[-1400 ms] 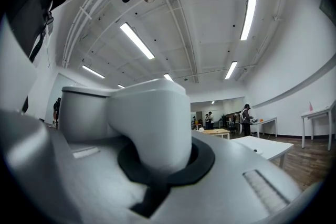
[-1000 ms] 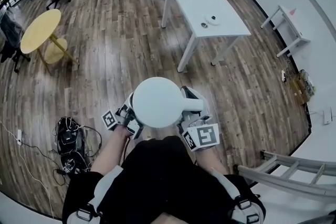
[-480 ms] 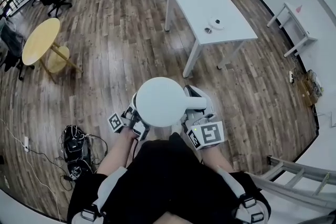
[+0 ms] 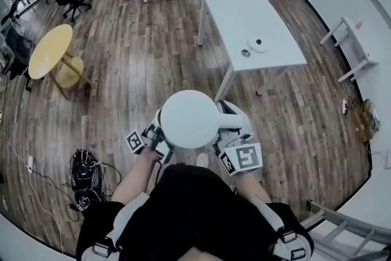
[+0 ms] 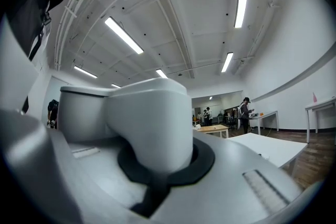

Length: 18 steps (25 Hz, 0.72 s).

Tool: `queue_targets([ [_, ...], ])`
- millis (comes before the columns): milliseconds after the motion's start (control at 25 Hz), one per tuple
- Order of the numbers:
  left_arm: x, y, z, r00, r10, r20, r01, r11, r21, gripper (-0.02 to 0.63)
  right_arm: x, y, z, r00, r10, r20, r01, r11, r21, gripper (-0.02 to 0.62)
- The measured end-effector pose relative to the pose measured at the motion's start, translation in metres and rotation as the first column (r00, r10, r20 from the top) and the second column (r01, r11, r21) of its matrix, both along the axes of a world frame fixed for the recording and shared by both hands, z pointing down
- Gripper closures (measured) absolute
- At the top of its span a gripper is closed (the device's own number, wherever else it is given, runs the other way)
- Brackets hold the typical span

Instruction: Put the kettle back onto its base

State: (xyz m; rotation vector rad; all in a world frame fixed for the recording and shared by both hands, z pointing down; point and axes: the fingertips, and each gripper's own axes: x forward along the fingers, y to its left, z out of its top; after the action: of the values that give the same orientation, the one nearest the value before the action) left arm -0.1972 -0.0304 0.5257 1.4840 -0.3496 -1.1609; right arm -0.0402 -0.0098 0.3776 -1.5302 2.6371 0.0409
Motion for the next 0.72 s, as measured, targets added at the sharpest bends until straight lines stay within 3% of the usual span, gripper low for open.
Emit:
queue_targets([
  [720, 0.119, -0.085, 0.001, 0.998, 0.06, -0.003, -0.06, 0.998, 0.006, 0.319, 0.116, -0.075, 0.001, 0.998, 0.064, 0.001, -0.064, 0.998, 0.011, 0.589],
])
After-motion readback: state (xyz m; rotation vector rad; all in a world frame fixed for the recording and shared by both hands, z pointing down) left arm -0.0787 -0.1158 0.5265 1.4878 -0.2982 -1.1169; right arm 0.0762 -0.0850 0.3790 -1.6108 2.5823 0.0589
